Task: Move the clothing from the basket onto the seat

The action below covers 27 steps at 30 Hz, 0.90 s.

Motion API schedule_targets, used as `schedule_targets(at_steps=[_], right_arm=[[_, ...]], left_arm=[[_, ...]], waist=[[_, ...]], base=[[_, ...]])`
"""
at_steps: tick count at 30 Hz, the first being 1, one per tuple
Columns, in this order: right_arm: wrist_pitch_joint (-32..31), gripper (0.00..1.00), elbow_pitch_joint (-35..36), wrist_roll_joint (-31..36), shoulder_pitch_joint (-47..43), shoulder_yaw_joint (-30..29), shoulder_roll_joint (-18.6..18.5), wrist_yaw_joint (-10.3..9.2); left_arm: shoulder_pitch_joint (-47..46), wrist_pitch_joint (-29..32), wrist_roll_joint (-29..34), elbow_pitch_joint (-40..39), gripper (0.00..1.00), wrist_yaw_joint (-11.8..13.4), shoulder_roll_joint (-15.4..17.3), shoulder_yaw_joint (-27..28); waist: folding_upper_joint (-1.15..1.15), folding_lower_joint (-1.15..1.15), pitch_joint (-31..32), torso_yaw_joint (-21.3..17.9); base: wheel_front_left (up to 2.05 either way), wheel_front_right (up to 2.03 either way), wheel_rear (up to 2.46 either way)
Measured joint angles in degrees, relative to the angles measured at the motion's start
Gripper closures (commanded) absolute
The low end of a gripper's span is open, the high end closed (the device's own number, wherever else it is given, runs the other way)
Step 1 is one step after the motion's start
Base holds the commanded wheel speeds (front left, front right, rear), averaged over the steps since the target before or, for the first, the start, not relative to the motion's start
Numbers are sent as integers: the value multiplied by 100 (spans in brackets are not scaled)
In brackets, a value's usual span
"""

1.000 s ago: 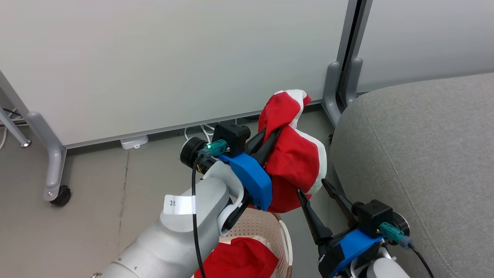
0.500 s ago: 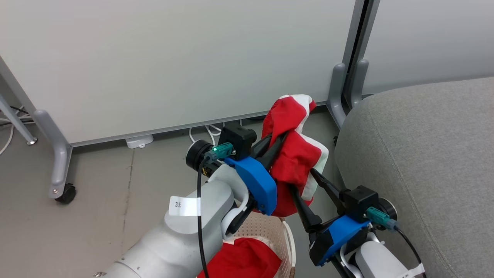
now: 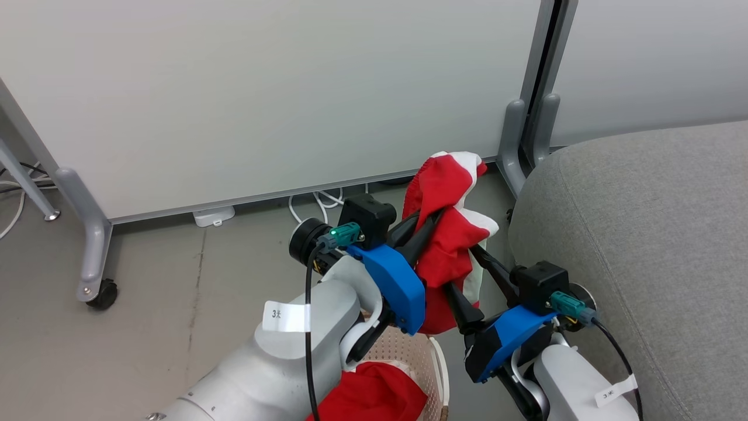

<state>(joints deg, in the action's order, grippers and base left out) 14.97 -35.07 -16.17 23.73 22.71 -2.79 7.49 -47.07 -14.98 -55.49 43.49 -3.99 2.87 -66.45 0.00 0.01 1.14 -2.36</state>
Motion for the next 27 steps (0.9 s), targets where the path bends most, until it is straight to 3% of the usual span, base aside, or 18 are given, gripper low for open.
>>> schedule_targets(at_steps=[3, 4, 5, 6, 27], right_arm=[[1, 0, -76, -94, 79, 87, 0, 0], [1, 17, -87, -166, 88, 109, 0, 0], [1, 73, -112, -240, 99, 129, 0, -1], [1, 100, -141, -288, 116, 153, 0, 0], [4, 100, -230, -542, 188, 375, 0, -1]], left_arm=[[-1, 0, -30, -10, 100, 10, 0, -44], [-1, 0, -41, -10, 100, 10, 0, -52], [-2, 0, -42, -9, 100, 11, 1, -59], [-4, 0, -43, -8, 100, 11, 0, -65], [-40, 0, -81, 114, 100, 15, 0, -34]], waist=[[0, 0, -4, 7], [0, 0, -5, 8], [0, 0, -7, 8], [0, 0, -10, 7], [0, -1, -31, -81]], base=[[0, 0, 0], [0, 0, 0], [0, 0, 0], [0, 0, 0], [0, 0, 0]])
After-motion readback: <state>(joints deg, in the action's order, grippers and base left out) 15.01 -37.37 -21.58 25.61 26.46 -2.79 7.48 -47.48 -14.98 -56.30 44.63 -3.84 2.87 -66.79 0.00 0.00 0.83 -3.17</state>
